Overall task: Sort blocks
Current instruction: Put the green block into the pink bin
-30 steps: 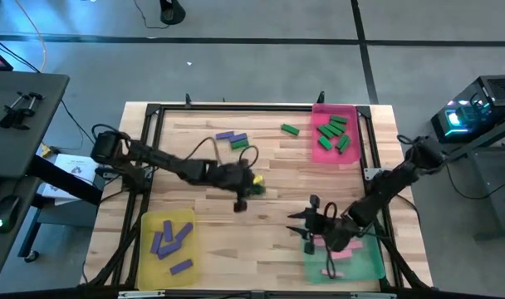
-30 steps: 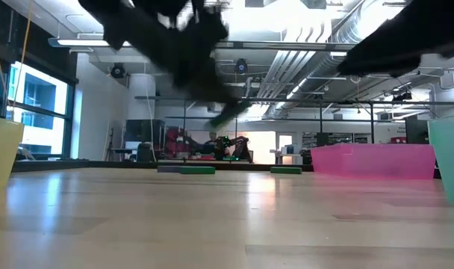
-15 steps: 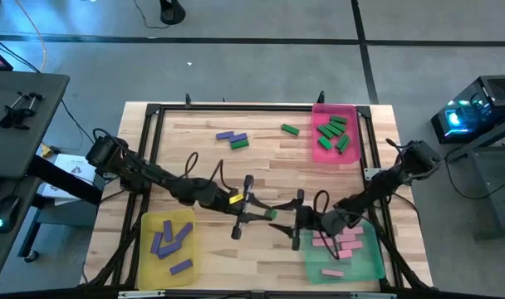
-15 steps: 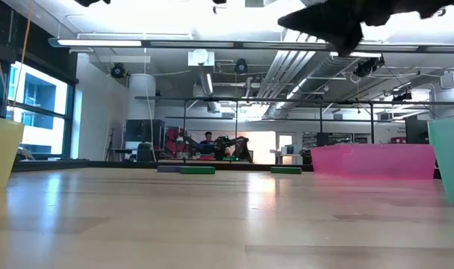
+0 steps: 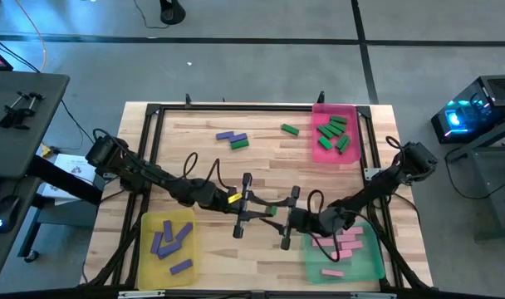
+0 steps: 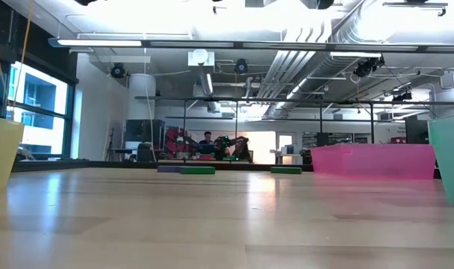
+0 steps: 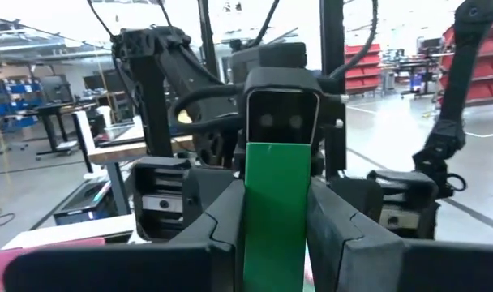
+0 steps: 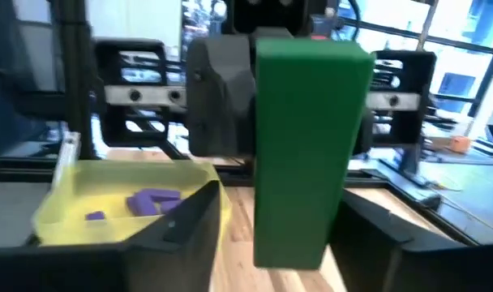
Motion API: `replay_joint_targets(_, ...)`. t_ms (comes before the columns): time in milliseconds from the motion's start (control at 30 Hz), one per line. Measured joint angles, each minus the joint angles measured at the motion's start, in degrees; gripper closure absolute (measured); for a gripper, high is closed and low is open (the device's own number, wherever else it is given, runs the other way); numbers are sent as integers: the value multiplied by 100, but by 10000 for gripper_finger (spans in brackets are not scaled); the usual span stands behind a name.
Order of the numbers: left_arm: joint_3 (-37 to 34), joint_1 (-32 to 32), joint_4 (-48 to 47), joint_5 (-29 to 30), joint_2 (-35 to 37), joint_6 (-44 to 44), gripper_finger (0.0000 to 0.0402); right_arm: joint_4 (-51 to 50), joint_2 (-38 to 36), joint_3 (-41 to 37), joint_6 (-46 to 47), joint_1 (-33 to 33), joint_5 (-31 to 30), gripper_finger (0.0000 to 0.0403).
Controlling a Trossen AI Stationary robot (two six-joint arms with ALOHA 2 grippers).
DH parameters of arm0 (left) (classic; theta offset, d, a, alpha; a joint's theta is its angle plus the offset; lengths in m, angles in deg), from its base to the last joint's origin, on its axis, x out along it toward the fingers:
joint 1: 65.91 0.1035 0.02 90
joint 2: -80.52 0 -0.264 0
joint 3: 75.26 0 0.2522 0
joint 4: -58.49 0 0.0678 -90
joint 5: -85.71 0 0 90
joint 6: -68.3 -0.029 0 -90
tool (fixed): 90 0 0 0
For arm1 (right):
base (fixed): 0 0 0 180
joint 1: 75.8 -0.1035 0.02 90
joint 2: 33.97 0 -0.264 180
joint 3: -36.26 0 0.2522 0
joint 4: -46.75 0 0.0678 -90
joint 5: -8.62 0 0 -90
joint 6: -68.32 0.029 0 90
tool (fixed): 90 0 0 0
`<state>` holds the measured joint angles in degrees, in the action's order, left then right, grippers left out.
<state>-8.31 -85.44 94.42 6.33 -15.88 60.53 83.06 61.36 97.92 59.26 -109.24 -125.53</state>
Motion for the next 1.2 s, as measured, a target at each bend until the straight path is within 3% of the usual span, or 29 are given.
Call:
replay_joint_targets(233, 1, -49, -52, 134, 0, -28, 309, -151, 0, 4, 142, -129, -390, 327)
replay_joint_targets(433, 11, -46, -264, 175, 7, 260, 246, -981, -324, 4, 353, -524, -1489, 328)
replay_joint_targets(533, 11, -46, -573, 175, 6, 313, 226, -2239, -861, 4, 1060, -715, -1992, 328)
replay_joint_targets(600, 11, -46, -777, 199, 7, 403, 220, -3335, -1371, 4, 1858, -763, -2014, 328)
replay_joint_targets(667, 9, -46, -941, 261, 4, 575, 218, -4582, -1968, 4, 2903, -633, -1573, 328)
replay_joint_targets(767, 9, -46, -1055, 269, 5, 713, 217, -6636, -2791, 7, 4373, 5, -292, 328)
replay_joint_targets(900, 9, -46, -1091, 275, 4, 726, 216, -9096, -3454, 7, 5272, 1302, 908, 328)
replay_joint_targets(1033, 9, -46, -1093, 275, 4, 720, 216, -10595, -3626, 4, 5045, 2926, 1696, 328)
replay_joint_targets(1200, 9, -37, -1095, 275, 4, 717, 216, -10911, -3515, 4, 3759, 4874, 2353, 328)
